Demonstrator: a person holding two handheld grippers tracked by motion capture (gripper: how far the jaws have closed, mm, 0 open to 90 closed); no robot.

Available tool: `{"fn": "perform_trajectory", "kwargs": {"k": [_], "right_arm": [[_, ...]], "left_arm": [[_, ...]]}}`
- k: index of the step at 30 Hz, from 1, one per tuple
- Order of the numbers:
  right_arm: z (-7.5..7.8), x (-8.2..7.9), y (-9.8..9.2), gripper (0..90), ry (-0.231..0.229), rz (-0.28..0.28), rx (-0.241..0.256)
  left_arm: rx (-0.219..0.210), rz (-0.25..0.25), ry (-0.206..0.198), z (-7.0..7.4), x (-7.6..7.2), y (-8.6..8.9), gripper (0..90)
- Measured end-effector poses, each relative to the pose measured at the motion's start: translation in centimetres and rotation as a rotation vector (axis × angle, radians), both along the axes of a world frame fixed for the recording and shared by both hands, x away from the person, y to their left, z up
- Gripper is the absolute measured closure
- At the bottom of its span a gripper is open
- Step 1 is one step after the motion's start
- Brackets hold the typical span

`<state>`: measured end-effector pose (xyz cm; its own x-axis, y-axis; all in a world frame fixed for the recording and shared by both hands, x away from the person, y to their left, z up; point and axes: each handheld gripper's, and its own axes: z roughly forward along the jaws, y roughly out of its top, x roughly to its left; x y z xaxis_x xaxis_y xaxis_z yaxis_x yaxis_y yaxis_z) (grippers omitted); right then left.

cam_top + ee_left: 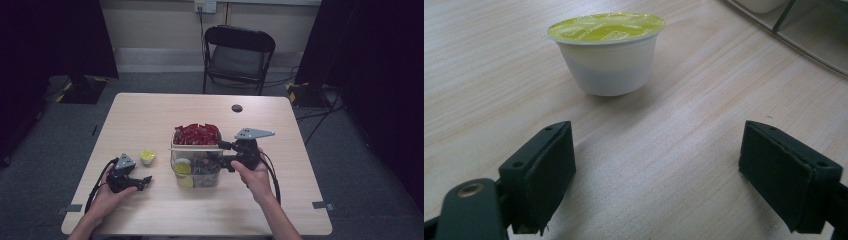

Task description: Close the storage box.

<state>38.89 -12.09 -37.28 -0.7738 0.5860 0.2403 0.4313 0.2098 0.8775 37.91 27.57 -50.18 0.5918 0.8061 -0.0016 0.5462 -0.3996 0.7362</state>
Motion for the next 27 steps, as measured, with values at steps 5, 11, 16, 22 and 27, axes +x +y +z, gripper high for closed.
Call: {"fn": "perform_trajectory", "kwargs": {"k": [5, 11, 16, 22, 27], "right_arm": [[-0.1, -0.6, 0.1, 30.7, -0.010, 0.000, -0.017], [-0.4, -0.8, -0.4, 22.6, 0.000, -0.032, -0.023], [-0.9, -0.7, -0.6, 20.0, 0.016, -0.048, -0.030], [-1.7, -0.6, -0.5, 18.3, 0.034, -0.056, -0.046], [-2.7, -0.7, -0.4, 17.6, 0.053, -0.062, -0.067]], "left_arm": [[0.000, -0.002, -0.002, 0.0, 0.1, 0.0, 14.2], [0.005, -0.007, 0.002, 0.0, 0.3, 0.1, 14.2], [0.001, -0.005, 0.001, 0.0, 0.3, 0.1, 14.2], [0.004, -0.007, 0.002, 0.0, 0.3, 0.1, 14.1], [0.002, -0.006, 0.002, 0.0, 0.3, 0.1, 14.2]]}}
